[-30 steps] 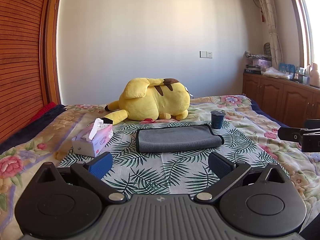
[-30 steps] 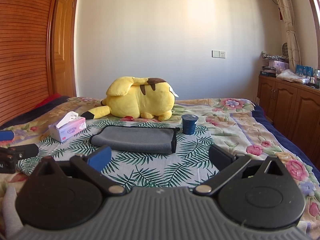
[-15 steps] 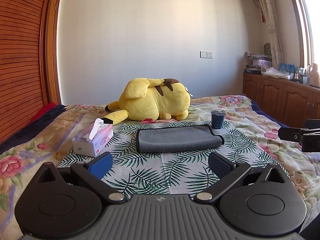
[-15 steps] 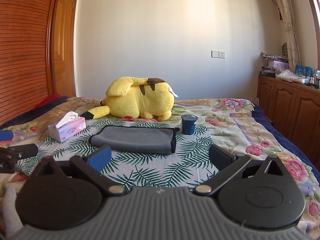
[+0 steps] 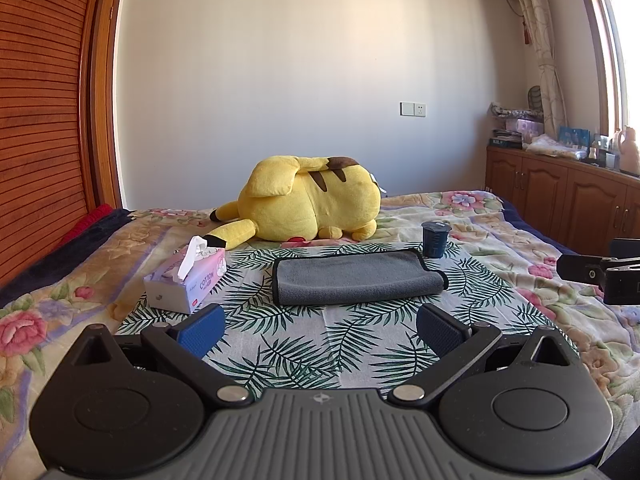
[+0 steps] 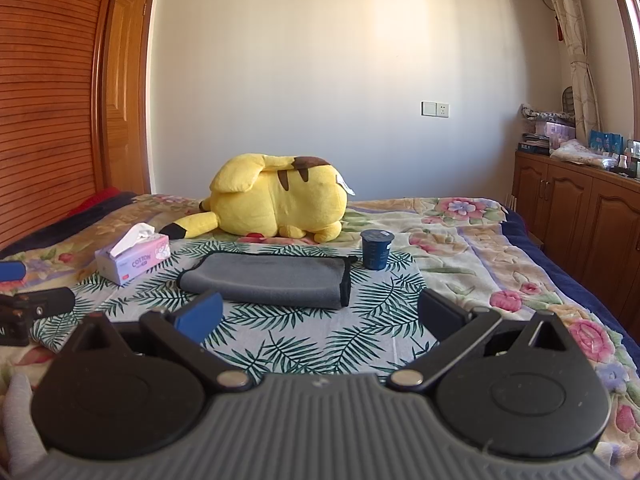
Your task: Fold towel
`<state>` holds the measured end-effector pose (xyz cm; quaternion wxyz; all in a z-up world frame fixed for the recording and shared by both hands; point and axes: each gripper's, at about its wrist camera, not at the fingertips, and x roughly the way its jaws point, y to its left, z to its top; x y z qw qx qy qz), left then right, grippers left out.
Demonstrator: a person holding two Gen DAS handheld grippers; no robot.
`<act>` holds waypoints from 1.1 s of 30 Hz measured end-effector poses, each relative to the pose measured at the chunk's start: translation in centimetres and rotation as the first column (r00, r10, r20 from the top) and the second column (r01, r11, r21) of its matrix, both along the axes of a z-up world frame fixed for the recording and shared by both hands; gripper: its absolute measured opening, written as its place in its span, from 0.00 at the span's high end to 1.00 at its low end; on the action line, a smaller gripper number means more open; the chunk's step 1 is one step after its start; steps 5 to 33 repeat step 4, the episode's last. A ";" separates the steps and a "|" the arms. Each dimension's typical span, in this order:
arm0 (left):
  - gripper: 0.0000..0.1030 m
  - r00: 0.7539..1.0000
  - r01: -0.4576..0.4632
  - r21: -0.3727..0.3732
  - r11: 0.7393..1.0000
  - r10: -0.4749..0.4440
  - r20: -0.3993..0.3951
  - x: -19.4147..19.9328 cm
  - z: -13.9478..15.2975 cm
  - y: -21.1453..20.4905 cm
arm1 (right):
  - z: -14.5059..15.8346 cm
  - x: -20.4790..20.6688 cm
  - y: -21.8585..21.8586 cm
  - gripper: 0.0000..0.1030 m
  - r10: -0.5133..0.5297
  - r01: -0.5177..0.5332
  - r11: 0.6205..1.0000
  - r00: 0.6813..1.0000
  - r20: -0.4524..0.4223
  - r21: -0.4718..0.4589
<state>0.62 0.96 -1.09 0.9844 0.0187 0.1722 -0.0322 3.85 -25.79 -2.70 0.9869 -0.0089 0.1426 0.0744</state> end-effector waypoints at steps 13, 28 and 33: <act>0.16 1.000 0.001 0.002 1.000 -0.001 -0.003 0.2 0.0 0.2 | 0.0 0.0 0.0 0.00 0.000 0.000 1.000 1.000 0.000 0.000; 0.16 1.000 0.001 0.002 1.000 -0.001 -0.003 0.2 0.0 0.2 | 0.0 0.0 0.0 0.00 0.000 0.000 1.000 1.000 0.000 0.000; 0.16 1.000 0.001 0.002 1.000 -0.001 -0.003 0.2 0.0 0.2 | 0.0 0.0 0.0 0.00 0.000 0.000 1.000 1.000 0.000 0.000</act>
